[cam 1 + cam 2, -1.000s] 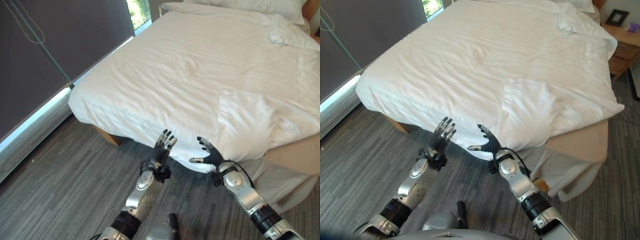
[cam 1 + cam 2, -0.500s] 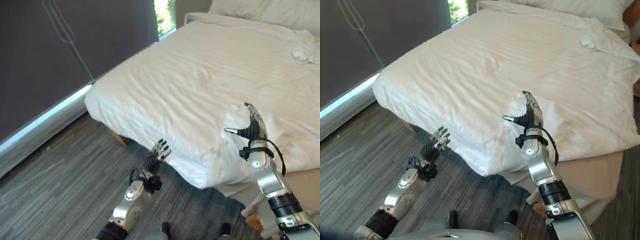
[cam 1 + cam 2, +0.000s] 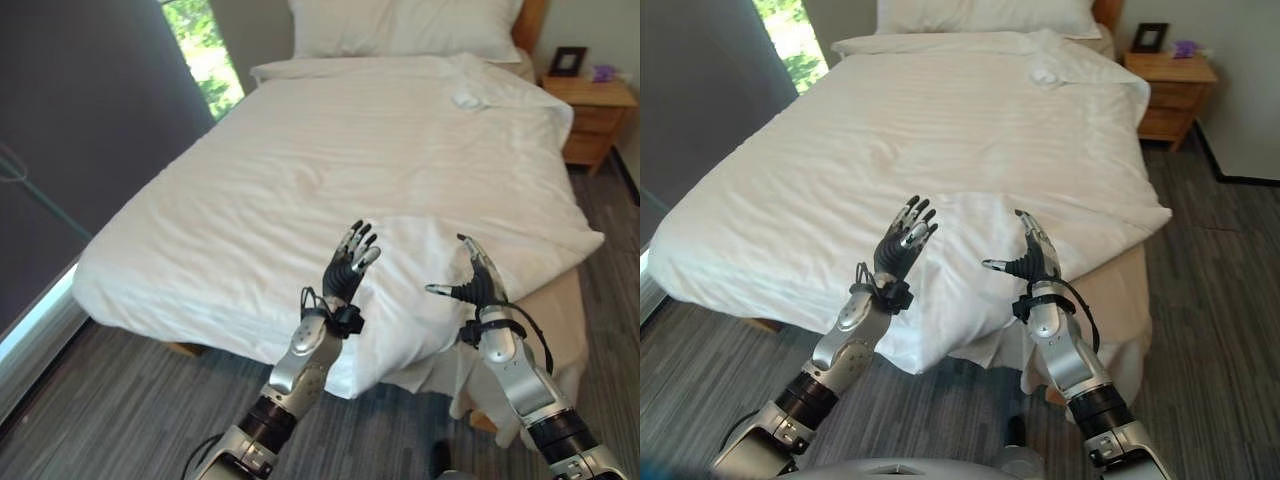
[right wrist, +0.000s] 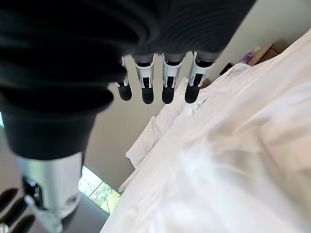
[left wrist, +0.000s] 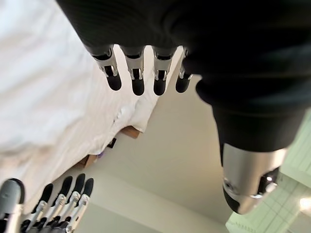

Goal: Making the bed.

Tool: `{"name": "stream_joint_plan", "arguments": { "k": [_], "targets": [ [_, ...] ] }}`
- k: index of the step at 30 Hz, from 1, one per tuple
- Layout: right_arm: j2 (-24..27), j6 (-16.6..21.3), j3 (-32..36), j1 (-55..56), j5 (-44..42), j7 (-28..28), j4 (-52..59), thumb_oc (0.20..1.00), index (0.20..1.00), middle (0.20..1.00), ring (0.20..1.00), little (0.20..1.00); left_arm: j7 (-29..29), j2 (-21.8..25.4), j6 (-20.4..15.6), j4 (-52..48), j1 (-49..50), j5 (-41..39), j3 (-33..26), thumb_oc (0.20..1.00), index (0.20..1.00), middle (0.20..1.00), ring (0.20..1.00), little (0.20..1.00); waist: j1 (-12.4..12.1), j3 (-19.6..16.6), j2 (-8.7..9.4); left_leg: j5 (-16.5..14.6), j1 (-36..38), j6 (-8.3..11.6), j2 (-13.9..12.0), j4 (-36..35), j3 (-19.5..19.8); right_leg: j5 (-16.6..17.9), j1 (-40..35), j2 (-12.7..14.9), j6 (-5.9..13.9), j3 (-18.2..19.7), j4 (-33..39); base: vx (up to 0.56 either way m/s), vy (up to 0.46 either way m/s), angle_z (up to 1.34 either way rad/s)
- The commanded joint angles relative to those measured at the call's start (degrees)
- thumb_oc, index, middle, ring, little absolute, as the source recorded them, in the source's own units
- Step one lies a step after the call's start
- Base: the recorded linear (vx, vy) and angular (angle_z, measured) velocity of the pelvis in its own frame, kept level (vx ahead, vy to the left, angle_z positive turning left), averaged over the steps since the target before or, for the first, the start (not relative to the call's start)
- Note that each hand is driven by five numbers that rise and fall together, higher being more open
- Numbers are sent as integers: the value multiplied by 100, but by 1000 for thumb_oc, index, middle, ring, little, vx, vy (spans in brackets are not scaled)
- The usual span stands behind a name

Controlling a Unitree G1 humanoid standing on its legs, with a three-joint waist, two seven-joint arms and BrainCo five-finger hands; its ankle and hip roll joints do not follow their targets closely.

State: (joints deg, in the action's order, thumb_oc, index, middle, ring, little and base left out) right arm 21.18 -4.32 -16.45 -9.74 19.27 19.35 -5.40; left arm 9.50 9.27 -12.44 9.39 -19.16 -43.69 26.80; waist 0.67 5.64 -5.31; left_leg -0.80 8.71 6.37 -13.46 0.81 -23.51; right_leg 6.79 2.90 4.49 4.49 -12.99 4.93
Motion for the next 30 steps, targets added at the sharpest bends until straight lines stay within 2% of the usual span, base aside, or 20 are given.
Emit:
{"name": "stream_joint_plan", "arguments": {
  "k": [1,2,4,5,6,10,12,15,16,17,18,19,22,24,25,26,27,28,29,30],
  "targets": [
    [66,455,113,-163,-273,29,507,1000,1000,1000,1000,1000,287,-135,-549,52,-668,410,129,1000,1000,1000,1000,1000,-46,305,186,523,-167,259,-101,881,915,-635,-699,141,347,-242,7,19,-115,-94],
    [167,514,91,-15,-352,16,609,1000,1000,1000,1000,1000,566,-215,-626,62,-620,569,144,1000,1000,1000,1000,1000,-120,409,342,37,-486,72,372,991,1429,-623,-671,254,388,-137,7,51,-100,-73],
    [258,622,89,114,-404,-19,711,1000,1000,1000,1000,1000,732,-315,-721,160,-572,692,147,1000,1000,1000,1000,1000,-217,472,425,-447,-642,-137,1067,603,1978,-621,-600,232,420,207,7,87,-71,-61],
    [288,700,44,144,-413,-22,735,1000,1000,1000,1000,1000,846,-395,-755,253,-542,756,167,1000,1000,1000,1000,1000,-241,515,407,-469,-621,-223,1330,323,2215,-579,-528,160,437,395,7,66,5,-87],
    [344,735,50,174,-396,30,740,1000,1000,1000,1000,1000,884,-436,-801,313,-527,820,219,1000,1000,1000,1000,1000,-249,534,418,-417,-690,-255,1472,228,2322,-571,-509,127,428,528,7,45,19,-110],
    [409,767,144,273,-345,95,760,1000,1000,1000,1000,1000,995,-462,-872,332,-419,816,304,1000,1000,1000,1000,1000,-161,514,300,-232,-359,-413,1318,-413,1790,-579,-504,26,484,571,7,36,70,-96],
    [370,780,206,375,-514,117,797,1000,1000,1000,1000,1000,998,-439,-816,362,-380,768,385,1000,1000,1000,1000,1000,-126,538,414,-170,-284,-428,1278,-581,1712,-451,-574,3,444,390,7,48,45,-56],
    [350,788,240,410,-515,135,885,1000,1000,1000,1000,1000,989,-368,-822,335,-380,800,504,1000,1000,1000,1000,1000,-43,705,469,-165,-276,-425,1156,-581,1634,-414,-92,-36,651,233,-817,-44,7,-3],
    [350,787,242,410,-515,134,887,1000,1000,1000,1000,1000,991,-369,-822,335,-382,802,505,1000,1000,1000,1000,1000,-44,697,470,-164,-288,-426,1157,-581,1634,-434,-61,-31,652,235,-858,-90,5,2],
    [335,828,259,434,-527,169,862,1000,1000,1000,1000,1000,1065,-331,-848,346,-377,847,504,1000,1000,1000,1000,1000,-24,779,457,-130,-296,-407,1090,-581,1640,-342,175,7,813,192,-1152,-86,-9,-5],
    [357,851,266,439,-525,181,864,1000,1000,1000,1000,1000,1099,-323,-864,383,-379,863,493,1000,1000,1000,1000,1000,-22,790,442,-129,-338,-402,1048,-581,1639,-380,289,107,865,127,-1266,-101,-24,-5],
    [395,853,277,453,-490,213,854,1000,1000,1000,1000,1000,1114,-320,-866,435,-400,881,499,1000,1000,1000,1000,1000,-70,774,431,-105,-384,-393,1025,-581,1646,-487,216,176,817,64,-1145,-58,-44,0],
    [517,868,394,572,-256,331,873,1000,1000,1000,1000,1000,1224,-244,-848,435,-396,1203,528,1000,1000,1000,1000,1000,-169,685,513,-142,-475,-409,1101,-581,1768,-611,-136,204,548,227,-587,3,-39,13],
    [549,925,400,461,-143,457,815,1000,1000,1000,1000,1000,1618,-144,-657,628,-385,1845,383,1000,1000,1000,1000,1000,-355,541,574,-173,-493,-388,1101,-581,1692,-465,-418,317,570,-73,-137,93,-79,32],
    [645,960,403,376,-108,472,837,1000,1000,1000,1000,1000,1943,24,-404,662,-390,2498,272,1000,1000,1000,1000,1000,-445,460,603,-171,-492,-369,1112,-581,1740,-438,-542,259,558,-65,6,132,-65,22],
    [709,1005,415,341,-134,453,855,1000,1000,1000,1000,1000,2144,140,-206,749,-455,2960,174,1000,1000,1000,1000,1000,-477,414,613,-178,-481,-368,1104,-581,1735,-461,-572,261,557,-86,7,106,-29,16],
    [711,1007,413,333,-136,453,852,1000,1000,1000,1000,1000,2162,132,-191,740,-455,2984,172,1000,1000,1000,1000,1000,-475,420,612,-180,-477,-367,1105,-581,1734,-464,-576,262,557,-86,7,101,-3,11],
    [791,1100,363,272,-249,372,910,1000,1000,1000,1000,1000,2439,351,222,912,-628,3834,91,1000,1000,1000,1000,1000,-522,362,617,-177,-438,-347,1096,-581,1767,-494,-624,241,527,-133,7,66,-3,6],
    [791,1103,362,265,-253,370,907,1000,1000,1000,1000,1000,2450,346,237,905,-629,3852,89,1000,1000,1000,1000,1000,-516,371,616,-178,-433,-345,1095,-581,1772,-498,-632,240,526,-139,7,95,0,7],
    [830,1149,329,284,-333,319,962,1000,1000,1000,1000,1000,2580,459,415,963,-735,4201,56,1000,1000,1000,1000,1000,-516,338,612,-179,-407,-328,1084,-581,1789,-519,-658,238,519,-164,7,53,4,14]
  ]
}}
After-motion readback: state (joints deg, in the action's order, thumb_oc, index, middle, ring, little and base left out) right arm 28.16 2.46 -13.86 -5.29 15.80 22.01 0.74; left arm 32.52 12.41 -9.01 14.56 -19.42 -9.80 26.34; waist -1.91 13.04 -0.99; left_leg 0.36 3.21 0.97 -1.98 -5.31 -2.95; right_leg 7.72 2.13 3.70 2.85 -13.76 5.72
